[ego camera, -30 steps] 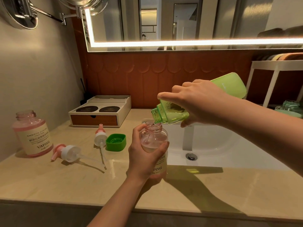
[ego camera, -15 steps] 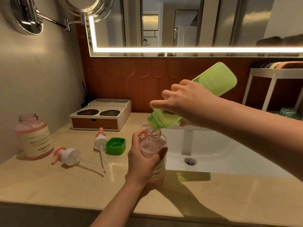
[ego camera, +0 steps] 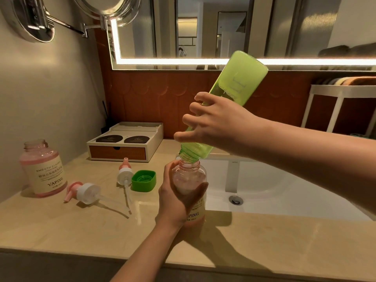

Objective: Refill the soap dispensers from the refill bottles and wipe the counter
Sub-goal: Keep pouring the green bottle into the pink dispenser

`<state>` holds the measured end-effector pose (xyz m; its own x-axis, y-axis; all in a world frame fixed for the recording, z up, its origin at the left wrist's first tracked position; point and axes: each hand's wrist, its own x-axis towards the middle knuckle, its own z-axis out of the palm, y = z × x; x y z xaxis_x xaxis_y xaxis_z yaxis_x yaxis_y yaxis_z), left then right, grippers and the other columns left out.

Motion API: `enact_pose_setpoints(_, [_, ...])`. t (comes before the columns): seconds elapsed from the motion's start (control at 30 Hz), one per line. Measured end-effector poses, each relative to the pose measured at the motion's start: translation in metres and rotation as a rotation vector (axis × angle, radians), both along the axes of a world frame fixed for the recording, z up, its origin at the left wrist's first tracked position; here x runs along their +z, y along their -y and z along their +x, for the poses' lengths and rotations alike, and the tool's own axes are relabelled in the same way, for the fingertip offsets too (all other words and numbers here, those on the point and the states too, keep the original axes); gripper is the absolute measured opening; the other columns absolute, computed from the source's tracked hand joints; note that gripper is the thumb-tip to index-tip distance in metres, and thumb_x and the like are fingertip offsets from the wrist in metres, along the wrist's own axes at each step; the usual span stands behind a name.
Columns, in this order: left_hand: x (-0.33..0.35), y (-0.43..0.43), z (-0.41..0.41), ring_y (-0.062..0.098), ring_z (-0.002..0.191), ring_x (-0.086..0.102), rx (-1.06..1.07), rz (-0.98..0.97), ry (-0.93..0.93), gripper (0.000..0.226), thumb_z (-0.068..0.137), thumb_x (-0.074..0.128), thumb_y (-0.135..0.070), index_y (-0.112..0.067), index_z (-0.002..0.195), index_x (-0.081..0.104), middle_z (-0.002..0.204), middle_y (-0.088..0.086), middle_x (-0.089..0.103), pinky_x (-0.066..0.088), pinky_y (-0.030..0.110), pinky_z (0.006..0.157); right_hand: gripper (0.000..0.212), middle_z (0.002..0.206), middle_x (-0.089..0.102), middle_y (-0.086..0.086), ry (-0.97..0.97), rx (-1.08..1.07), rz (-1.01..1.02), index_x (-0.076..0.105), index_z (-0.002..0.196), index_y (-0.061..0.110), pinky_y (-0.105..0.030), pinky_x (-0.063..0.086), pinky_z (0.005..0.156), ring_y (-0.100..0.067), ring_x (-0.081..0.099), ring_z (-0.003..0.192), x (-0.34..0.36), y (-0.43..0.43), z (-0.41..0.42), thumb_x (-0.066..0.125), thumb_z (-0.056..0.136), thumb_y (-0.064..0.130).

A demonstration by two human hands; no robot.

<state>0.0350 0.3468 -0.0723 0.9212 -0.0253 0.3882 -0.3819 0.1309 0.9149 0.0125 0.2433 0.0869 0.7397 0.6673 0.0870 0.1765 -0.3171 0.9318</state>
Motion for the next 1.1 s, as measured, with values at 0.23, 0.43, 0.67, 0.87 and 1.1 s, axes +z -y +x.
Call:
enact_pose_setpoints(0.23, [-0.003,0.0,0.001,0.02,0.111,0.052,0.022,0.062,0.045,0.085,0.039,0.062,-0.069,-0.035,0.114,0.045,0.116,-0.004,0.058,0.05,0.041,0.09,0.069,0.136,0.037,-0.013,-0.014,0.046,0.064,0.011,0.142,0.024,-0.046,0.025,0.108,-0.034,0.036,0.127,-0.004,0.007,-0.002,0.055,0.09,0.016])
enact_pose_setpoints(0.43, [-0.013,-0.005,0.012,0.0,0.095,0.053,0.067,0.174,0.114,0.065,0.061,0.082,-0.014,-0.038,0.106,0.042,0.106,-0.018,0.053,0.044,0.003,0.069,0.084,0.135,0.04,-0.006,-0.052,-0.011,0.253,0.004,0.144,0.026,-0.036,0.037,0.095,-0.025,0.043,0.118,-0.012,0.023,0.002,0.062,0.085,0.038])
enact_pose_setpoints(0.67, [-0.008,-0.009,0.014,-0.004,0.091,0.052,0.049,0.239,0.109,0.071,0.061,0.084,-0.014,-0.034,0.113,0.041,0.103,-0.023,0.05,0.044,0.006,0.067,0.095,0.13,0.046,0.0,-0.163,-0.089,0.577,0.006,0.145,0.021,-0.028,0.041,0.089,-0.018,0.048,0.111,-0.032,0.043,0.006,0.058,0.076,0.061])
enact_pose_setpoints(0.87, [0.002,-0.021,0.021,-0.002,0.09,0.052,0.066,0.242,0.098,0.065,0.064,0.082,-0.016,-0.035,0.111,0.041,0.1,-0.023,0.051,0.043,0.013,0.066,0.087,0.135,0.047,-0.004,-0.348,-0.125,0.996,0.016,0.14,0.016,-0.029,0.049,0.082,-0.02,0.054,0.108,-0.056,0.04,0.017,0.058,0.077,0.059])
enact_pose_setpoints(1.1, [0.038,-0.066,0.048,0.01,0.105,0.053,0.186,0.262,0.166,0.071,0.061,0.085,-0.024,-0.026,0.119,0.045,0.11,-0.011,0.055,0.045,0.025,0.085,0.055,0.108,0.052,0.005,-0.58,0.099,1.617,0.032,0.123,0.015,-0.025,0.04,0.076,-0.012,0.052,0.09,-0.066,0.013,0.055,0.06,0.085,0.041])
